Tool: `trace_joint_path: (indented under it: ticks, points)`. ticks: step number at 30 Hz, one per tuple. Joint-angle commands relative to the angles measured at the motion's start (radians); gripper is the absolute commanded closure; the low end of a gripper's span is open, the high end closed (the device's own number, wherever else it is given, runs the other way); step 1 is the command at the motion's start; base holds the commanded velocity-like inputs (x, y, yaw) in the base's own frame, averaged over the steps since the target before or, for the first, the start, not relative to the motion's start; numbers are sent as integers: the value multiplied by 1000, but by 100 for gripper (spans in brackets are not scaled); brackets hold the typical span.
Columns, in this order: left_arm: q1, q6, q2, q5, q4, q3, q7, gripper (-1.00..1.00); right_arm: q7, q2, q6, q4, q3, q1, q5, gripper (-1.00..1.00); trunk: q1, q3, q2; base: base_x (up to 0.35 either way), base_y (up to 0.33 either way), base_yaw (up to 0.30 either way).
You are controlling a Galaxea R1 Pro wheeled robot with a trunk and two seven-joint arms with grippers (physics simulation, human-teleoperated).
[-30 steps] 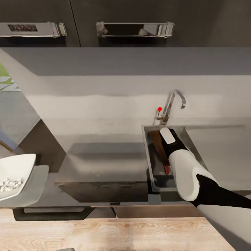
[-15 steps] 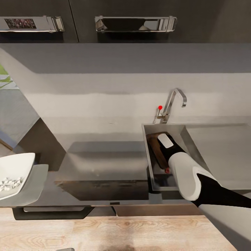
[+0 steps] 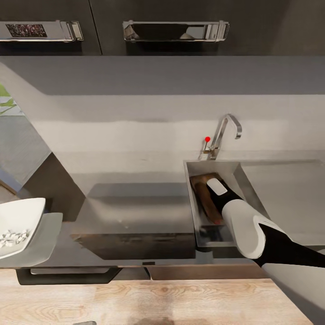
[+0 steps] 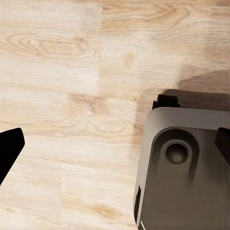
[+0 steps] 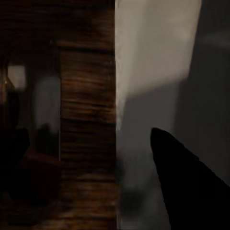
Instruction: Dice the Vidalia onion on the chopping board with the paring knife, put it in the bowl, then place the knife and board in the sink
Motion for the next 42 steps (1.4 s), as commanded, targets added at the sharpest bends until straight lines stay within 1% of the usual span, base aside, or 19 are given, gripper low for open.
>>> trace_joint_path:
  ticks: [1,9,14,16,17,18,20,21,22,23,24,25,28,29,31,32,35,38,42]
  points:
    - [-1,-6,-1,6,4,-8,0,-100,-4,0,3,-1,5,0,-7,-100,1,-2,-2,0,0,0]
    - [-1,-6,-1,6,4,-8,0,-100,-6,1,-26,0,5,0,-7,-100,1,-2,-2,0,0,0]
    - [-1,-6,-1,6,4,-8,0,-100,-12,13,-28,-18,11,0,-9,-100,1,-2,-2,0,0,0]
    - [-1,-6,-1,6,4,-8,0,-100,-10,22,-14,-70,26,0,-7,-100,1,-2,-2,0,0,0]
    - [-1,-6,-1,6,4,-8,0,-100,-10,36,5,-119,46,-1,-6,-100,1,-2,-2,0,0,0]
    - [-1,-6,-1,6,4,-8,0,-100,-14,61,47,-222,94,0,-6,-100,1,-2,-2,0,0,0]
    - [-1,-6,-1,6,4,-8,0,-100,-31,61,126,-382,175,0,-6,-100,1,-2,-2,0,0,0]
    - [-1,-6,-1,6,4,-8,0,-100,-54,61,205,-489,225,0,-7,-100,1,-2,-2,0,0,0]
    - [-1,-6,-1,6,4,-8,0,-100,-70,61,266,-546,252,-1,-9,-100,1,-2,-2,0,0,0]
    - [-1,-6,-1,6,4,-8,0,-100,-85,61,363,-612,279,0,-11,-100,1,-2,-2,0,0,0]
    - [-1,-6,-1,6,4,-8,0,-100,-90,61,426,-643,290,0,-12,-100,1,-2,-2,0,0,0]
    - [-1,-6,-2,6,4,-8,0,-100,-93,61,515,-671,299,0,-12,-100,1,-2,-2,0,0,0]
    - [-1,-6,-3,6,4,-8,0,-100,-71,61,712,-694,307,0,-13,-100,1,-2,-2,0,0,0]
    - [-1,-6,-3,6,4,-8,0,-100,-29,39,788,-696,308,0,-14,-100,1,-2,-2,-31,0,0]
    - [-1,-6,-3,6,4,-8,0,-100,65,-20,868,-697,309,0,-14,-100,1,-2,-2,-86,0,0]
    - [-1,-6,-4,6,4,-8,0,-100,138,-61,910,-696,309,0,-11,-100,1,-2,-2,-168,0,0]
    - [-1,-6,-4,6,4,-8,0,-100,234,-122,947,-691,322,0,-8,-100,1,-2,-2,-255,0,0]
    - [-1,-6,-3,6,4,-8,0,-100,259,-141,956,-690,382,0,-7,-100,1,-2,-2,-322,0,0]
    - [-1,-6,-3,6,4,-8,0,-100,278,-145,957,-693,404,0,-11,-100,1,-2,-2,-332,0,0]
